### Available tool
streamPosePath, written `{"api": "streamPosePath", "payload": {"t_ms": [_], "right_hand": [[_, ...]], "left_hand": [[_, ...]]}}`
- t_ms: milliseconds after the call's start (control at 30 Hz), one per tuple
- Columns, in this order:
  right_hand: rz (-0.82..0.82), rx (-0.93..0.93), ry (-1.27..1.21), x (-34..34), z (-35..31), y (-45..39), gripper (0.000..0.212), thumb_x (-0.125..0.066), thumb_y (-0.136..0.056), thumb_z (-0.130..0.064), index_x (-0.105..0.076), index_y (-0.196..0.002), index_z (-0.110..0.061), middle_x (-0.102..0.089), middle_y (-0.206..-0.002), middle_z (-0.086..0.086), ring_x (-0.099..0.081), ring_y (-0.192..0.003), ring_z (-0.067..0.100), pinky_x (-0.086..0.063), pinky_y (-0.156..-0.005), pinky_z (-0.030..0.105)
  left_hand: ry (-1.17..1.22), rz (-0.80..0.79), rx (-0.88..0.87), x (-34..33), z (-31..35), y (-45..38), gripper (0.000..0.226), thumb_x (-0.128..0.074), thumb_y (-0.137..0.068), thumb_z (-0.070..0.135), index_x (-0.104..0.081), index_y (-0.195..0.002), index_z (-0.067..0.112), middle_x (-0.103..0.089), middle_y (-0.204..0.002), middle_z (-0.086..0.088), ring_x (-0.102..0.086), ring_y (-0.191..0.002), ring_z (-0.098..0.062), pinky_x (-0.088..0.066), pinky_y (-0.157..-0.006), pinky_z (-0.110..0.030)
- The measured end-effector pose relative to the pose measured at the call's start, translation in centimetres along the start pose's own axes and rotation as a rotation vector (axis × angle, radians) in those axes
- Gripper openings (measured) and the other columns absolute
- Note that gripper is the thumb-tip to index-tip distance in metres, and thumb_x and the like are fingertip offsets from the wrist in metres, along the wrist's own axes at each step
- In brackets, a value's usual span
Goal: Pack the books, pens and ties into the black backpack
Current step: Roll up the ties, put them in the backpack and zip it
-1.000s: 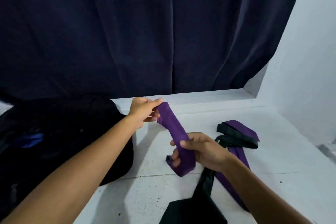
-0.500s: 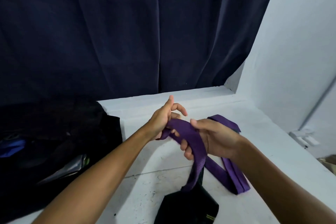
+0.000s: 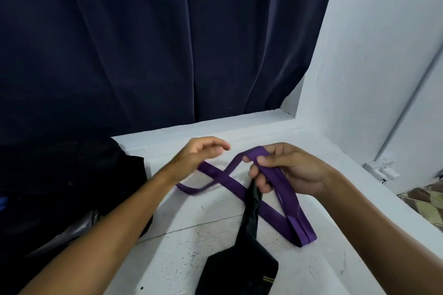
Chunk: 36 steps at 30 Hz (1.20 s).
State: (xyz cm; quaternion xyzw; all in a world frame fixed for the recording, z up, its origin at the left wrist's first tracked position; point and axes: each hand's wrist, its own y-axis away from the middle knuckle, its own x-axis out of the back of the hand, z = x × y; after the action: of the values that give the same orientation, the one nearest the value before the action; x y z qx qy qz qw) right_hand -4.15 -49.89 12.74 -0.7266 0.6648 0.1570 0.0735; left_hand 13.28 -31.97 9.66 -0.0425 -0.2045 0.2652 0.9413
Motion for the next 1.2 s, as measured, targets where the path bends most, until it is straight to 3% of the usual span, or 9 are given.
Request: {"api": "streamPosePath", "payload": {"t_ms": [133, 300, 600, 733, 867, 933, 1000, 1100, 1200], "right_hand": [[-0.103, 0.06, -0.112, 0.5, -0.7, 0.0, 0.038, -0.07, -0.073, 0.004, -0.068, -0.111, 0.005, -0.071, -0.1, 0.022, -0.073, -0.083, 0.028, -0.06, -0.068, 0.036], [-0.146, 0.07, -0.167, 0.8, -0.9, 0.0, 0.055, -0.074, -0.072, 0.005, -0.058, -0.124, 0.007, -0.067, -0.113, 0.025, -0.071, -0.096, 0.034, -0.059, -0.077, 0.044], [-0.119, -0.037, -0.142, 1.2, -0.2, 1.2, 0.043, -0.087, -0.065, -0.008, -0.07, -0.102, 0.006, -0.071, -0.091, 0.019, -0.072, -0.079, 0.025, -0.059, -0.064, 0.031], [-0.113, 0.002, -0.218, 1.2, -0.8, 1.3, 0.046, -0.084, -0.067, -0.004, -0.068, -0.11, 0.003, -0.071, -0.095, 0.017, -0.072, -0.08, 0.027, -0.059, -0.065, 0.034], [0.064, 0.083, -0.227, 0.2, -2.3, 0.4, 0.041, -0.068, -0.064, 0.006, -0.071, -0.104, 0.005, -0.072, -0.099, 0.018, -0.073, -0.086, 0.028, -0.06, -0.067, 0.035], [0.144, 0.12, -0.241, 0.0, -2.6, -0.5, 0.04, -0.061, -0.067, 0.009, -0.068, -0.107, 0.008, -0.072, -0.101, 0.018, -0.073, -0.09, 0.028, -0.06, -0.071, 0.036], [0.228, 0.159, -0.266, 0.0, -2.6, -1.6, 0.04, -0.053, -0.073, 0.014, -0.062, -0.112, 0.007, -0.072, -0.102, 0.019, -0.072, -0.091, 0.029, -0.061, -0.074, 0.038], [0.352, 0.222, -0.269, 0.3, -2.5, -2.8, 0.035, -0.043, -0.085, 0.021, -0.059, -0.112, 0.004, -0.071, -0.101, 0.021, -0.072, -0.092, 0.031, -0.06, -0.077, 0.039], [0.443, 0.267, -0.23, 1.0, -2.2, -3.7, 0.039, -0.041, -0.088, 0.023, -0.056, -0.116, 0.001, -0.068, -0.107, 0.025, -0.07, -0.097, 0.035, -0.06, -0.079, 0.039]], "left_hand": [[0.216, 0.005, -0.065, -5.0, 0.6, 0.3, 0.053, -0.092, -0.054, 0.043, -0.073, -0.099, 0.026, -0.075, -0.097, 0.004, -0.069, -0.099, -0.015, -0.054, -0.093, -0.031], [0.204, 0.293, -0.108, -6.8, -0.2, -0.6, 0.024, -0.074, -0.077, -0.009, -0.073, -0.083, 0.014, -0.075, -0.074, 0.005, -0.071, -0.073, -0.008, -0.055, -0.068, -0.02], [0.124, 0.411, -0.002, -3.9, -1.9, -1.8, 0.02, -0.077, -0.075, -0.005, -0.073, -0.075, 0.015, -0.072, -0.064, 0.005, -0.068, -0.062, -0.006, -0.054, -0.059, -0.017], [0.118, 0.36, 0.029, -4.4, -2.2, -1.5, 0.01, -0.079, -0.074, -0.002, -0.072, -0.078, 0.004, -0.069, -0.062, 0.004, -0.066, -0.058, -0.005, -0.051, -0.057, -0.015], [0.15, 0.252, 0.065, -5.8, -2.0, -0.5, 0.009, -0.076, -0.078, 0.008, -0.068, -0.078, 0.005, -0.07, -0.062, 0.001, -0.066, -0.058, -0.014, -0.051, -0.055, -0.022], [0.239, 0.198, 0.077, -6.7, -1.4, 0.2, 0.021, -0.073, -0.08, 0.017, -0.065, -0.084, -0.002, -0.07, -0.074, -0.024, -0.069, -0.068, -0.035, -0.058, -0.064, -0.038], [0.338, 0.182, 0.095, -7.6, -0.6, 0.9, 0.021, -0.068, -0.086, 0.011, -0.061, -0.09, -0.009, -0.067, -0.081, -0.035, -0.07, -0.069, -0.036, -0.06, -0.066, -0.039], [0.362, 0.222, 0.128, -8.8, 0.6, 1.7, 0.007, -0.064, -0.091, 0.004, -0.066, -0.093, -0.002, -0.071, -0.076, -0.02, -0.07, -0.062, -0.026, -0.057, -0.059, -0.031], [0.392, 0.246, 0.14, -9.4, 1.4, 2.5, 0.015, -0.063, -0.092, 0.005, -0.067, -0.106, 0.004, -0.071, -0.075, -0.014, -0.069, -0.061, -0.024, -0.058, -0.06, -0.034]]}}
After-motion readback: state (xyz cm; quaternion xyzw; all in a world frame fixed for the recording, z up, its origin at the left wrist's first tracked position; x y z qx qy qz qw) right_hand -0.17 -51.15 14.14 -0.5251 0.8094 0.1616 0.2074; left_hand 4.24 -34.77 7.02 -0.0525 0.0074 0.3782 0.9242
